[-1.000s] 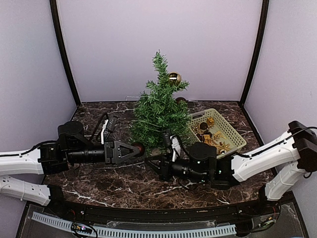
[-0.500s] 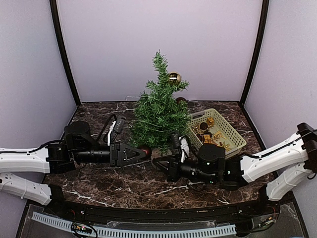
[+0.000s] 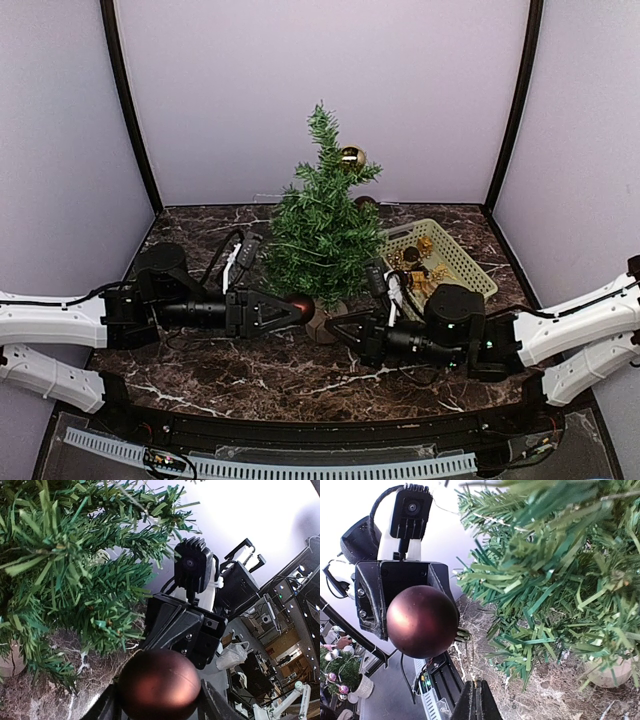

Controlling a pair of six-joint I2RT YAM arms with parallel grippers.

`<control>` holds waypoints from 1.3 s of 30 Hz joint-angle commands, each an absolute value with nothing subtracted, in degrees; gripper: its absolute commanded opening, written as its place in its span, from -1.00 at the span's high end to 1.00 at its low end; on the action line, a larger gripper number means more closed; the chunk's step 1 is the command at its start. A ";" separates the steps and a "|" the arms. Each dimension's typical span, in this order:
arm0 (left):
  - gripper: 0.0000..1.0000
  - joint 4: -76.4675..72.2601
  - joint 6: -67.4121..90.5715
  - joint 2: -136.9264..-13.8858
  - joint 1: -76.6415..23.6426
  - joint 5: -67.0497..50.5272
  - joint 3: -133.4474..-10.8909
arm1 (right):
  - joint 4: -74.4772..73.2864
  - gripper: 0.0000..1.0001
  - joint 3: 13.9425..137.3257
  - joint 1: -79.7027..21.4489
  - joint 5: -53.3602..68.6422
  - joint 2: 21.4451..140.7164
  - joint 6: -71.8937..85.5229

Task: Decorate the small christmas tree
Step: Hang the ornament ball on the branch.

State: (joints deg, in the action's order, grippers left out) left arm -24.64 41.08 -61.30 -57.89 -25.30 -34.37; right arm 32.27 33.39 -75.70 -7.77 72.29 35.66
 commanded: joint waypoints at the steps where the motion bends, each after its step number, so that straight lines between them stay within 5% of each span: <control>1: 0.08 -25.35 39.15 -61.86 -59.05 -23.66 -36.92 | 30.72 1.00 32.89 -76.03 -8.58 69.84 34.90; 17: 0.09 -19.09 39.27 -53.49 -59.50 -11.62 -36.57 | 19.39 1.00 46.63 -76.27 -14.92 74.97 35.13; 39: 0.08 -25.31 38.51 -55.80 -59.41 -13.36 -37.46 | 20.20 1.00 48.80 -76.29 -14.46 76.85 35.47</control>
